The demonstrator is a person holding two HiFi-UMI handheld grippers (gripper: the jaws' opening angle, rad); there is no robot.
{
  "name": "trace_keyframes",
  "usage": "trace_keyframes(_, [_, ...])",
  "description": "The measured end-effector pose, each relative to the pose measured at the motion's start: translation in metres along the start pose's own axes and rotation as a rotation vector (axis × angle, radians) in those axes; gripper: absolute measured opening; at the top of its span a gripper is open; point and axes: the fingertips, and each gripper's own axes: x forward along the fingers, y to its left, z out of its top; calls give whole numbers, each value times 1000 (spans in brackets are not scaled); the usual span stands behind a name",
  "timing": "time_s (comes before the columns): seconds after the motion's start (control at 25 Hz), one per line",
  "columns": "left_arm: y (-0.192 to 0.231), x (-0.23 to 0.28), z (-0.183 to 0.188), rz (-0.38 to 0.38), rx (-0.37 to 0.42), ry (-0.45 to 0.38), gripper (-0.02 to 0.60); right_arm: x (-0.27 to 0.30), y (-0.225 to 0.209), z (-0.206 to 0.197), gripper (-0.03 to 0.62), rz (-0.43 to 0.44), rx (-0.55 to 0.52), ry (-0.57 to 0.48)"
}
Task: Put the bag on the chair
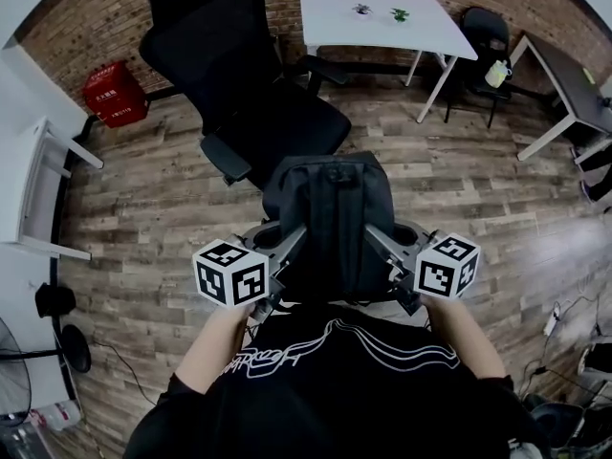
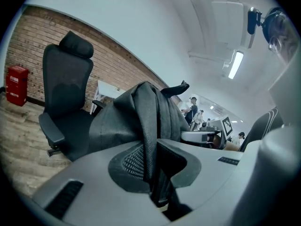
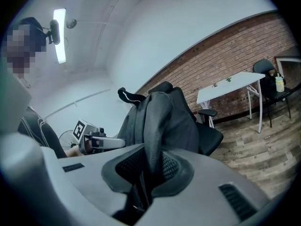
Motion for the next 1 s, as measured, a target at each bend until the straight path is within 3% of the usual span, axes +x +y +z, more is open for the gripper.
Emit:
trace_keyframes(0.4, [94,46,58,-20,-11,32,66,86,-54,49,35,-38,13,31])
trace_keyframes(0.64, [115,64,75,-21,-1,52,66,103,-76,66,36,-57,9,8])
trace_keyframes(1.0, [142,86,107,12,11,26,66,129,-105,97,37,-12,-18,3])
